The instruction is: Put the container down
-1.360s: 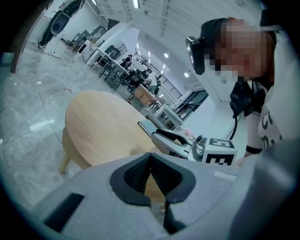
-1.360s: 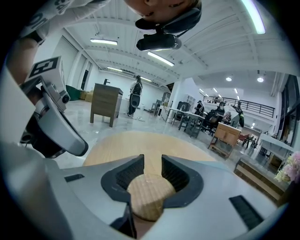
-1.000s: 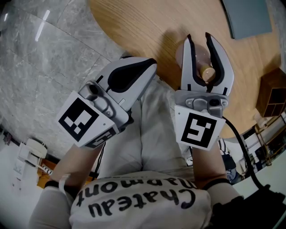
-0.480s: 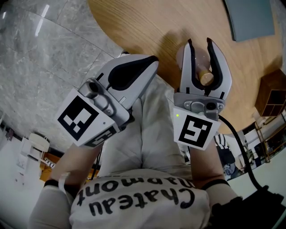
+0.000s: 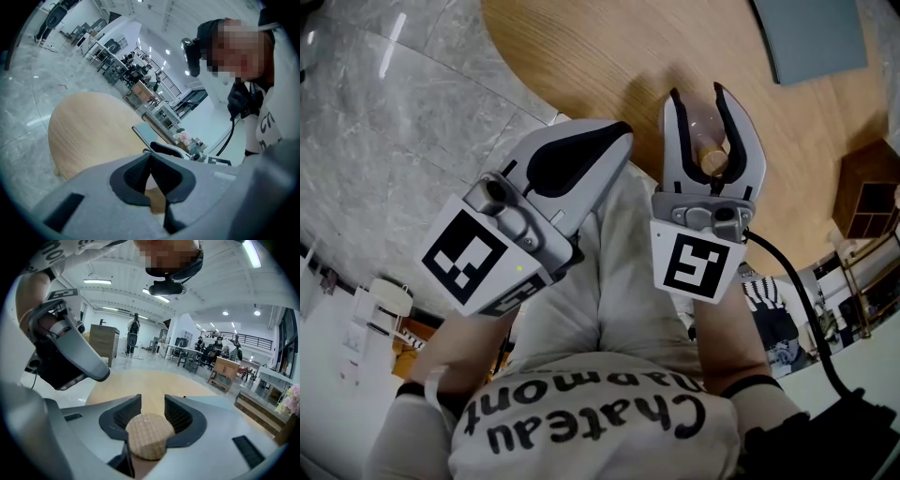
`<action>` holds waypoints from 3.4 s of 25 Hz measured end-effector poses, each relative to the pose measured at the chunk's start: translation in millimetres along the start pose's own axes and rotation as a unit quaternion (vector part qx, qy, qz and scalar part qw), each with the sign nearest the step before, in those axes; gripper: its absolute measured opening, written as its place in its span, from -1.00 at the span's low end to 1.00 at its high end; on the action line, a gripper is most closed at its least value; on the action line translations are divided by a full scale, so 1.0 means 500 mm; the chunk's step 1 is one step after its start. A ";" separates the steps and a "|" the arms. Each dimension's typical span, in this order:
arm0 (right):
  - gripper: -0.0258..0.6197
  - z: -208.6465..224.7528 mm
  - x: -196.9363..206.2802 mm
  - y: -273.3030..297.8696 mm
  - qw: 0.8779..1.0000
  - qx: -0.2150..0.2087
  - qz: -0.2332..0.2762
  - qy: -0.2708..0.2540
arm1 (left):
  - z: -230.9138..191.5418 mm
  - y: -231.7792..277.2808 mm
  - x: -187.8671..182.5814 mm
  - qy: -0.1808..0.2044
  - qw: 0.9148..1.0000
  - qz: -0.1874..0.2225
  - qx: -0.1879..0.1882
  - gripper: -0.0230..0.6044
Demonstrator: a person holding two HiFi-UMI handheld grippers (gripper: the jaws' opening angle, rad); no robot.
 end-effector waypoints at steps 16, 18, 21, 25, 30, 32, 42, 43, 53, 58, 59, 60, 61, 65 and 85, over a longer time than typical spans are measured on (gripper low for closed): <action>-0.52 -0.018 -0.041 -0.009 1.000 -0.021 -0.001 0.009 | 0.042 -0.039 -0.032 -0.006 1.000 0.007 -0.016 -0.88; -0.52 -0.016 -0.043 -0.010 1.000 -0.023 -0.002 0.006 | 0.044 -0.040 -0.036 -0.005 1.000 0.008 -0.020 -0.88; -0.52 -0.010 -0.054 -0.014 1.000 -0.022 0.000 0.008 | 0.055 -0.041 -0.049 -0.003 1.000 0.018 -0.019 -0.88; -0.50 -0.010 -0.104 -0.035 0.999 -0.029 0.014 0.014 | 0.091 -0.066 -0.079 0.010 0.999 0.023 -0.022 -0.88; -0.50 -0.010 -0.144 -0.056 0.999 -0.039 0.028 0.025 | 0.111 -0.084 -0.101 0.041 0.998 0.018 -0.036 -0.88; -0.50 -0.010 -0.170 -0.074 0.998 -0.041 0.034 0.027 | 0.128 -0.097 -0.122 0.050 0.998 0.022 -0.040 -0.88; -0.50 0.015 -0.344 -0.162 0.997 -0.044 0.061 0.025 | 0.259 -0.179 -0.273 0.107 0.991 0.073 -0.045 -0.88; -0.50 0.022 -0.361 -0.175 0.997 -0.043 0.062 0.025 | 0.275 -0.187 -0.281 0.110 0.990 0.073 -0.044 -0.88; -0.50 0.106 -0.543 -0.266 0.993 -0.021 0.100 0.053 | 0.382 -0.247 -0.420 0.184 0.976 0.112 -0.038 -0.88; -0.51 0.151 -0.633 -0.292 0.989 -0.010 0.119 0.089 | 0.431 -0.274 -0.516 0.204 0.967 0.152 -0.023 -0.88; -0.51 0.163 -0.654 -0.292 0.986 -0.017 0.127 0.103 | 0.440 -0.278 -0.537 0.207 0.964 0.164 -0.020 -0.88; -0.52 0.175 -0.676 -0.290 0.983 -0.024 0.133 0.122 | 0.447 -0.282 -0.556 0.211 0.962 0.174 -0.018 -0.88; -0.54 0.188 -0.696 -0.289 0.980 -0.029 0.138 0.141 | 0.454 -0.284 -0.574 0.217 0.959 0.181 -0.016 -0.88; -0.60 0.223 -0.767 -0.307 0.973 -0.033 0.157 0.167 | 0.490 -0.293 -0.629 0.235 0.951 0.202 0.002 -0.88; -0.75 0.257 -1.015 -0.475 0.958 -0.016 0.255 0.132 | 0.660 -0.398 -0.789 0.346 0.898 0.262 0.064 -0.88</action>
Point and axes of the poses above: the fingertips, and each gripper's own axes: y forward along the fingers, z to its right, x out of its underside, the point moved 2 cm from there along -y, backward along the fingers, and after that the axes turned 5 degrees about y, right-handed, at the moved point
